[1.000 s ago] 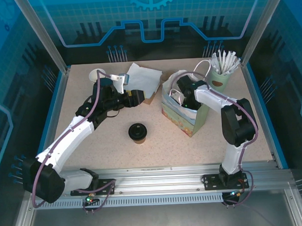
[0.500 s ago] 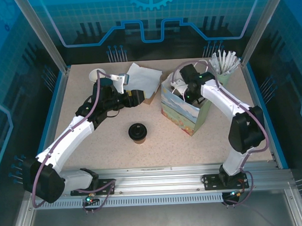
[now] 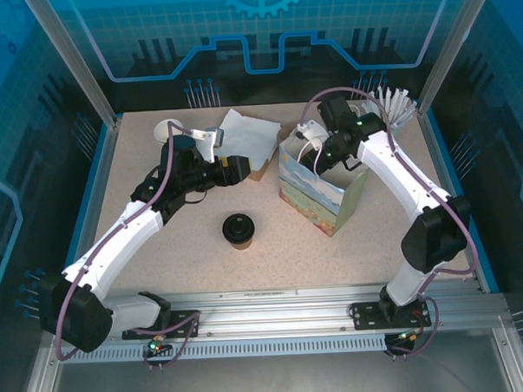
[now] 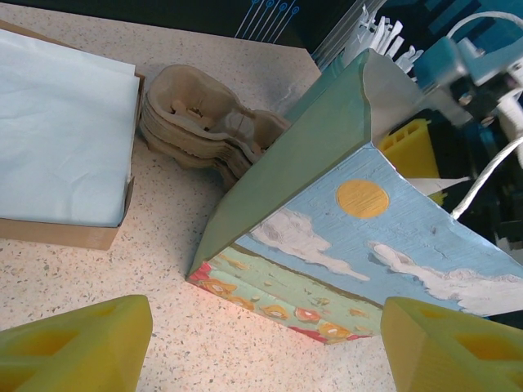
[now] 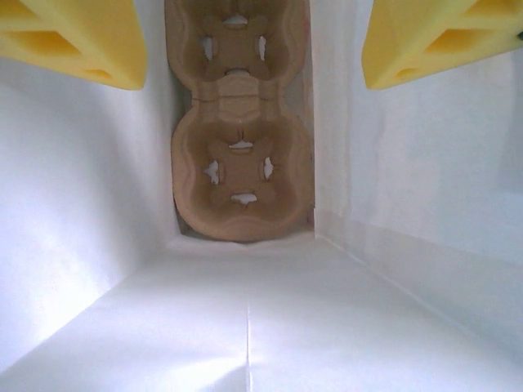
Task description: Pack the takeout coffee
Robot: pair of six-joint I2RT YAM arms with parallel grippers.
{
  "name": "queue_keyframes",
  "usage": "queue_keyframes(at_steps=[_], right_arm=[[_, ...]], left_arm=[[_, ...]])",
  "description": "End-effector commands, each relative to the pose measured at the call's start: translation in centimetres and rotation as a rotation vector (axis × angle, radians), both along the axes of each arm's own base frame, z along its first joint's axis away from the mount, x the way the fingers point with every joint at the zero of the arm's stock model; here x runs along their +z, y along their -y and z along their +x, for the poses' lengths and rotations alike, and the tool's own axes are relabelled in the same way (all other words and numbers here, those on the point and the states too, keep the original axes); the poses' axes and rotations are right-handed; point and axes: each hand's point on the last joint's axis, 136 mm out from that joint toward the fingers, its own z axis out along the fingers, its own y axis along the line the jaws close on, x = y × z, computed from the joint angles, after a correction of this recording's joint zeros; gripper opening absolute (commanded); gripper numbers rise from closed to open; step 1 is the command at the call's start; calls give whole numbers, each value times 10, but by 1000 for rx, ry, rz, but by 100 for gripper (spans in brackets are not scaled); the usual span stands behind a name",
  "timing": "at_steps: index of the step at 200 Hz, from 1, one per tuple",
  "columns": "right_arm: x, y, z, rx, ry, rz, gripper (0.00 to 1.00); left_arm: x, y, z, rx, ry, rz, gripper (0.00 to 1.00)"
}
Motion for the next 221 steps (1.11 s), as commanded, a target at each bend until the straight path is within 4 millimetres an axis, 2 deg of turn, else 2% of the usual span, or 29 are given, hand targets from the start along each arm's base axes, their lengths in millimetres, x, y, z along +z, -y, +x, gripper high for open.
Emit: queue_keyframes(at_steps=[1,98,142,182,221], right_arm=[[30,-1,-5,-10,29,55,71],[74,22,19,-85,202,-39,71],[95,23,26,-68,295,-60,71],[102,25,30,-21,366,-128,71],[121,23,32,-22,423,-101,71]], left_arm=[[2,4,-6,-22,4,-12,76],[0,4,-7,-22,0,-3,75],[0,4,-7,-21,-1,-6,75],[2,4,-8,-21,4,-4,75],[2,4,-8,-22,6,-3,75]])
